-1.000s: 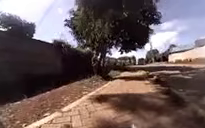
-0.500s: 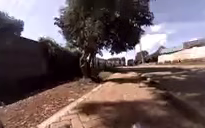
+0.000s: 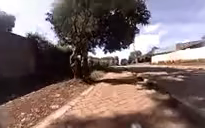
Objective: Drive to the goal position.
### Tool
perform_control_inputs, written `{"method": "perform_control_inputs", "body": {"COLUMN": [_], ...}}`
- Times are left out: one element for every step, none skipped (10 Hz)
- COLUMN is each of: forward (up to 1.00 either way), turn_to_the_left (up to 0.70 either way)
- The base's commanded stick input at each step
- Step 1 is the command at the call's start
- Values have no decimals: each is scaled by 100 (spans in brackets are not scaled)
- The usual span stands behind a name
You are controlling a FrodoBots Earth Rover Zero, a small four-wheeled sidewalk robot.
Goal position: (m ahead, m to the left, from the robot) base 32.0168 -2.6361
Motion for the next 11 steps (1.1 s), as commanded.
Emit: {"method": "perform_control_inputs", "body": {"forward": [85,85,85,85,85,85,85,85,85,85,85], "turn_to_the_left": [0,0,0,-5,-26,-8,0,-1,-12,-14,0]}}
